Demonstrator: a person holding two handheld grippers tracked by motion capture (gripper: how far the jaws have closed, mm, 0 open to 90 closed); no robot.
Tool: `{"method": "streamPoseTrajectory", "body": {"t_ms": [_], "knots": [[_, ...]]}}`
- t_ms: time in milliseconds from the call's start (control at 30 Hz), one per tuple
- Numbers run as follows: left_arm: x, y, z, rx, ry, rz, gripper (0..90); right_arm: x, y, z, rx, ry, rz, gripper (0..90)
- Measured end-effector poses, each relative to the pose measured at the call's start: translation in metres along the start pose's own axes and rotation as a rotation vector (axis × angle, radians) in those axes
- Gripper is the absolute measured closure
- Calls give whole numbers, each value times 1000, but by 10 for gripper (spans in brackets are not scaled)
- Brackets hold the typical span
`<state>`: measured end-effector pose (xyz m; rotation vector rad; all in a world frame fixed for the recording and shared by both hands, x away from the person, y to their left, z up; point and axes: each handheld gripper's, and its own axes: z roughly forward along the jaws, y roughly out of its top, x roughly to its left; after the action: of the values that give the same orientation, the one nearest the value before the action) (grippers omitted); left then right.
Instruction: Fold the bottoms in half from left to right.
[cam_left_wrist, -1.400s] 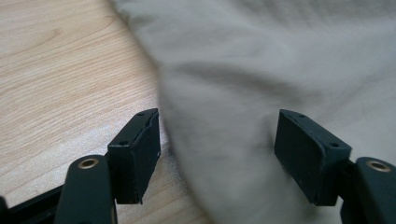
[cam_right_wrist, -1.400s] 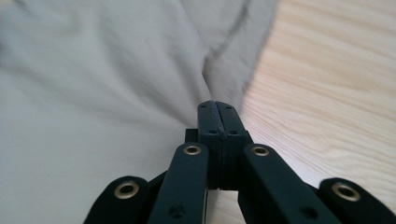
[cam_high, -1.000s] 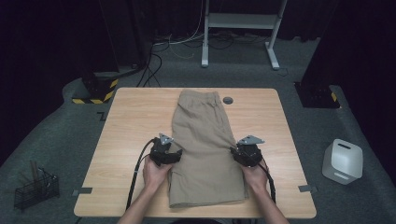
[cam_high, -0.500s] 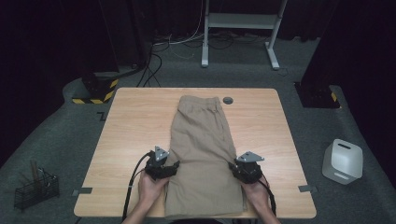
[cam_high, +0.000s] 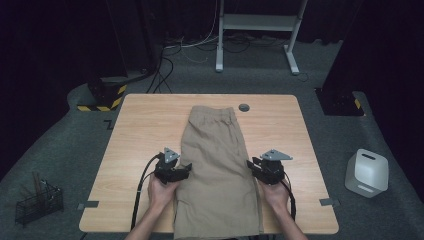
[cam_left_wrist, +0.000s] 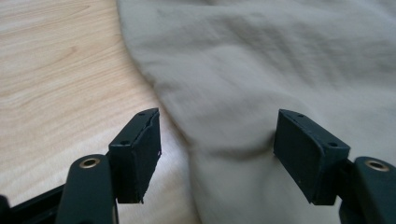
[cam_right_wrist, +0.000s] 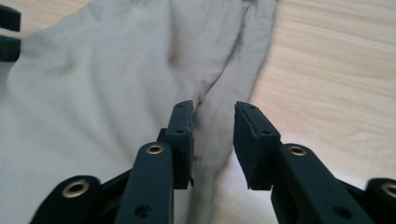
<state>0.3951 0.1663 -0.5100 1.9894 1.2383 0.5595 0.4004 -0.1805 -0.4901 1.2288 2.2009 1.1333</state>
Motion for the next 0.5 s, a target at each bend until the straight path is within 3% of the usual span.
{"method": "streamPoseTrajectory", "body": {"t_ms": [200,333,500], "knots": [[3,-6,12,49,8,2,303,-6,10,27,50,-5,4,733],[4,-12,12,17,6,1,296,-6,14,40,79,4,25,715],[4,-12,12,13,5,-1,292,-4,20,54,91,12,61,629]]}}
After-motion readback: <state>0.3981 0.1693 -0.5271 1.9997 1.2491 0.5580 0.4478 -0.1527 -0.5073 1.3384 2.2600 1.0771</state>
